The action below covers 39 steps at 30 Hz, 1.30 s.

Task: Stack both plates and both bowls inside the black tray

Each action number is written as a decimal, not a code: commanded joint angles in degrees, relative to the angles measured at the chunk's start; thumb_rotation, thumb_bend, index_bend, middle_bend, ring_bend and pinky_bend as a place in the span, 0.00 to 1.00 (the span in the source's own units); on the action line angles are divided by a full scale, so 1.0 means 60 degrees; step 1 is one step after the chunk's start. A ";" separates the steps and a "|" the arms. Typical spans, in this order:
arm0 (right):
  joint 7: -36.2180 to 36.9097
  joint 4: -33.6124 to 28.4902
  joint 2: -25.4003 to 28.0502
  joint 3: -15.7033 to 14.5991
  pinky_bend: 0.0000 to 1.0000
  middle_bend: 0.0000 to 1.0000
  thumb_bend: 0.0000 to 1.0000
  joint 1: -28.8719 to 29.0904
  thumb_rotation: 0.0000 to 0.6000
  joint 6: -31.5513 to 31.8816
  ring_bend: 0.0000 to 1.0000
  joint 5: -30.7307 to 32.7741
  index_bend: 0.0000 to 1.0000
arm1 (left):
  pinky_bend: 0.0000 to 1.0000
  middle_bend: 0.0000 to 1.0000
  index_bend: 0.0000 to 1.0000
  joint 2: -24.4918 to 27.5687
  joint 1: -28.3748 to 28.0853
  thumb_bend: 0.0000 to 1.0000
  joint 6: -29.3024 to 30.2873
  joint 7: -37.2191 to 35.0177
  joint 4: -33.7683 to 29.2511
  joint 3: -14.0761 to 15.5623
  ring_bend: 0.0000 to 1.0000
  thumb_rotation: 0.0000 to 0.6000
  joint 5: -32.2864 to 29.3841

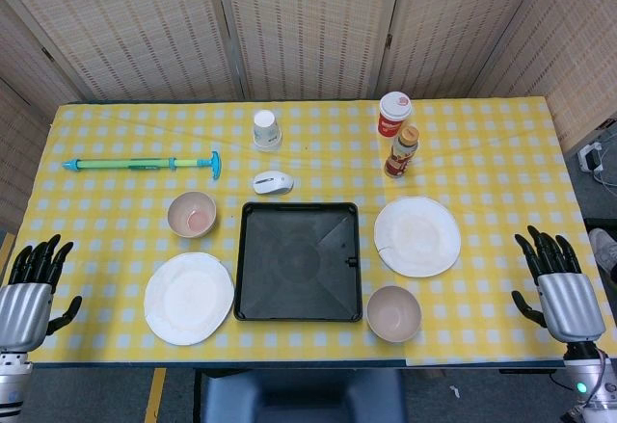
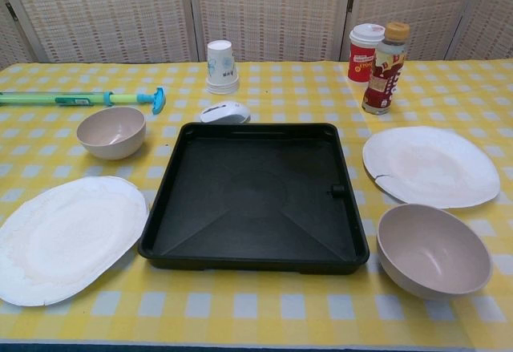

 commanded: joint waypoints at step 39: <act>0.0285 0.5505 -0.3928 -0.0037 0.19 0.10 0.34 0.1660 1.00 -0.1710 0.15 -0.0510 0.47 | 0.00 0.00 0.01 0.0374 -0.0028 0.36 -0.0493 -0.0047 -0.0445 -0.0109 0.00 1.00 -0.0704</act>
